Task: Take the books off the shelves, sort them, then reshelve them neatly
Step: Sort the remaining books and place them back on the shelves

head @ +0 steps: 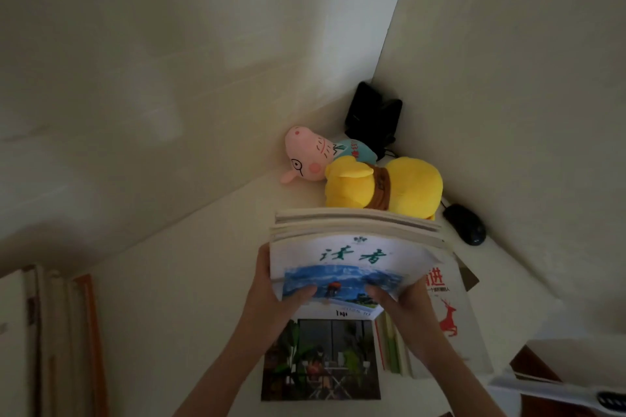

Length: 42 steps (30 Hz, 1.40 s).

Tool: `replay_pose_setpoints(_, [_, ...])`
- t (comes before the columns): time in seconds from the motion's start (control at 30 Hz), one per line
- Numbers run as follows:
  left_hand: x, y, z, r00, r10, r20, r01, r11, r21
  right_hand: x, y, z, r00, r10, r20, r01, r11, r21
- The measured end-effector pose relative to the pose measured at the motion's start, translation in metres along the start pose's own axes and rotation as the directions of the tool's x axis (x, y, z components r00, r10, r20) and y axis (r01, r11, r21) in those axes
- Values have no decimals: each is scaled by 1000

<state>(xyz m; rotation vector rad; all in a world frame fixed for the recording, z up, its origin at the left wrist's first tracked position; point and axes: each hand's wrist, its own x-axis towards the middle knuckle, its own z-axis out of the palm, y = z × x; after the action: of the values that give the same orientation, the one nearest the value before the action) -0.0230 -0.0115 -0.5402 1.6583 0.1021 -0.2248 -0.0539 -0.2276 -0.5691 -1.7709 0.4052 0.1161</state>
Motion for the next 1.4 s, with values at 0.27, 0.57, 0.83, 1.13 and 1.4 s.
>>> replay_pose_setpoints(0.27, [14, -10, 2, 999, 16, -51, -14, 999, 35, -7, 0, 6, 998, -7, -68, 3, 998, -60])
replay_pose_setpoints(0.57, [30, 20, -90, 988, -51, -149, 74, 985, 157, 22, -62, 74, 946, -64, 318, 55, 998, 35])
replay_pose_setpoints(0.83, [38, -81, -182, 823, -418, -384, 498, 857, 135, 44, -30, 208, 832, 382, 403, -320, 923, -216])
replay_pose_setpoints(1.13, [41, -111, -175, 792, -490, -364, 580, 790, 199, 47, -5, 239, 864, 450, 225, -303, 822, -483])
replay_pose_setpoints(1.4, [35, -43, -102, 957, -185, -224, 259, 893, 367, 16, -28, 169, 997, -41, 65, 63, 913, -402])
